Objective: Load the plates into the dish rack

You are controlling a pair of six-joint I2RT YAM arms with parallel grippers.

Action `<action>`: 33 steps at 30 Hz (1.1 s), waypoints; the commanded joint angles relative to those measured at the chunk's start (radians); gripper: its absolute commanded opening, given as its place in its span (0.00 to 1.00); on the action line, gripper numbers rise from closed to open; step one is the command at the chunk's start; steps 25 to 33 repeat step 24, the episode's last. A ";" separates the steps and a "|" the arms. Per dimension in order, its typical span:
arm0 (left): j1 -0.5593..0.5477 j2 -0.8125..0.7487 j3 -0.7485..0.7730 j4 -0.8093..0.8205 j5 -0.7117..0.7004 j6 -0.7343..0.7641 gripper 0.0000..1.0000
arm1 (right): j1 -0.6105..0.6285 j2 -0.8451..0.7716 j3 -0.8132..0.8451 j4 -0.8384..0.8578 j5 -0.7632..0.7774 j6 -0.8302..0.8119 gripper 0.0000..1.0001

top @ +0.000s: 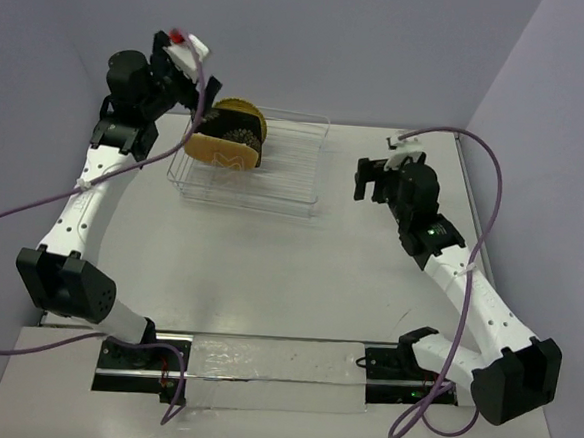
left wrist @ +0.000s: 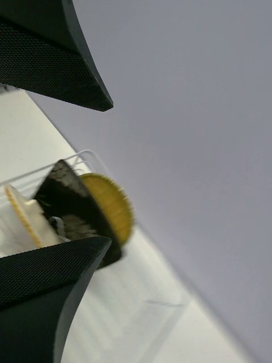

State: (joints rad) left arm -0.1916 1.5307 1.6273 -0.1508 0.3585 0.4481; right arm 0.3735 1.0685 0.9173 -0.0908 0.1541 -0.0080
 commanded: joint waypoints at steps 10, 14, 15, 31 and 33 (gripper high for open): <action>0.101 -0.194 -0.289 -0.072 -0.633 -1.076 0.99 | -0.228 -0.167 -0.166 -0.098 0.013 0.398 1.00; 0.116 -0.230 -0.383 -0.070 -0.613 -1.059 0.99 | -0.229 -0.205 -0.185 -0.117 -0.030 0.398 1.00; 0.116 -0.238 -0.393 -0.073 -0.611 -1.059 0.99 | -0.229 -0.212 -0.187 -0.118 -0.035 0.396 1.00; 0.116 -0.298 -0.478 -0.023 -0.562 -1.068 0.99 | -0.228 -0.283 -0.205 -0.126 -0.003 0.392 1.00; 0.116 -0.298 -0.478 -0.023 -0.562 -1.068 0.99 | -0.228 -0.283 -0.205 -0.126 -0.003 0.392 1.00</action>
